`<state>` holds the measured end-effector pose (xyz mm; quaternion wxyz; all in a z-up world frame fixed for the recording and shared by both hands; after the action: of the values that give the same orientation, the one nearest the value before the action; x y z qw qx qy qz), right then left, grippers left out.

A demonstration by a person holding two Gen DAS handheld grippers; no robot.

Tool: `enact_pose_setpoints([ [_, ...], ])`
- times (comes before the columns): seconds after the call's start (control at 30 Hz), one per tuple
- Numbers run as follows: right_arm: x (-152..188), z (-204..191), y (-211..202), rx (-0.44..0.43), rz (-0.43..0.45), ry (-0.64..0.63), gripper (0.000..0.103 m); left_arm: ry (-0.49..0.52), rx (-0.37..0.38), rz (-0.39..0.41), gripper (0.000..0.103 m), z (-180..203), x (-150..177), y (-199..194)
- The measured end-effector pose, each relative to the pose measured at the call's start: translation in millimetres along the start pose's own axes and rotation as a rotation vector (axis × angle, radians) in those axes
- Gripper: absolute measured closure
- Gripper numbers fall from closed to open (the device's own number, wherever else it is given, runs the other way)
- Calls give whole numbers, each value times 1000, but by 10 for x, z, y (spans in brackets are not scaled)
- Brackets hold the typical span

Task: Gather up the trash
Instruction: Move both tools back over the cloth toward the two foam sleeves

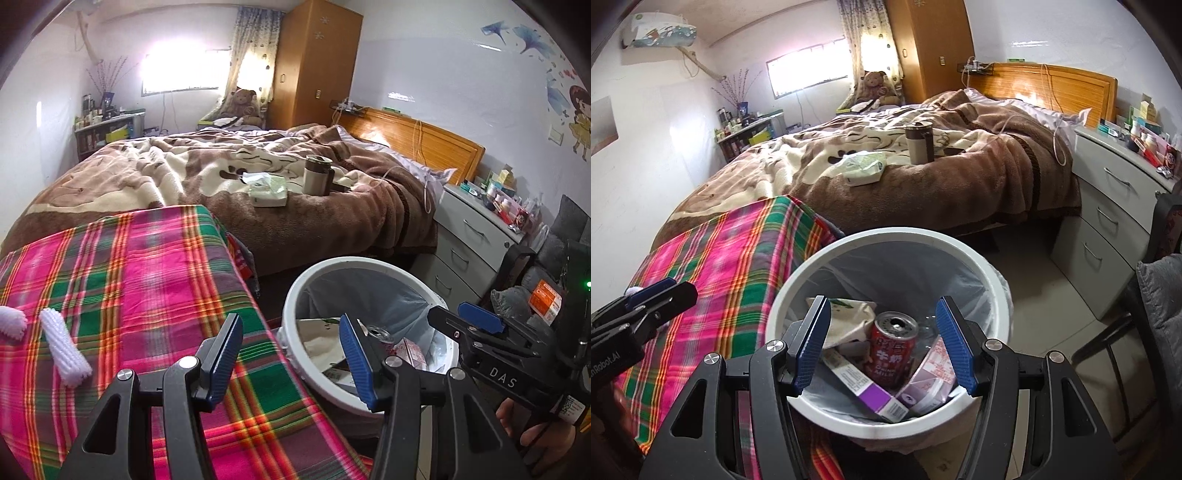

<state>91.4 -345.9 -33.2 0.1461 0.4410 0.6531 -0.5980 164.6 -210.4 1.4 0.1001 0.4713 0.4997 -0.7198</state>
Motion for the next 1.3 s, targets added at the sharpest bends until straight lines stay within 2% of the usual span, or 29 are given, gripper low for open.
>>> enact_pose_setpoints([
  [0.27,57,-282,-37,-46,12,-44,42,-46,-55,32,49,-329,86,-280],
  [0.43,88,-486,-47,-84,21,-70,36,-82,-96,42,48,-576,158,-423],
  [0.6,125,-725,-20,-144,16,-103,35,-118,-161,48,41,-862,244,-554],
  [0.87,259,-1268,115,-235,-34,-198,34,-202,-236,49,40,-1429,404,-724],
  [1.1,336,-1688,202,-304,-72,-254,34,-247,-341,36,40,-1946,547,-880],
  [1.3,420,-2058,308,-342,-112,-321,34,-325,-381,23,40,-2420,680,-961],
])
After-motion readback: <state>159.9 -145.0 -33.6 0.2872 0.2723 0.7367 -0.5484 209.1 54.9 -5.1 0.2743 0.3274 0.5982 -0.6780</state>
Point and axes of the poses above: each gripper's, at about its wrist camera, not at the fingertips, and y roughly the way its jaws point, z to its right, x to its underside, the point moved 2 cm from there along y, roughly the way its jaws point, and after that the axes turned 7 degrees about y, right-handed, at the moved point
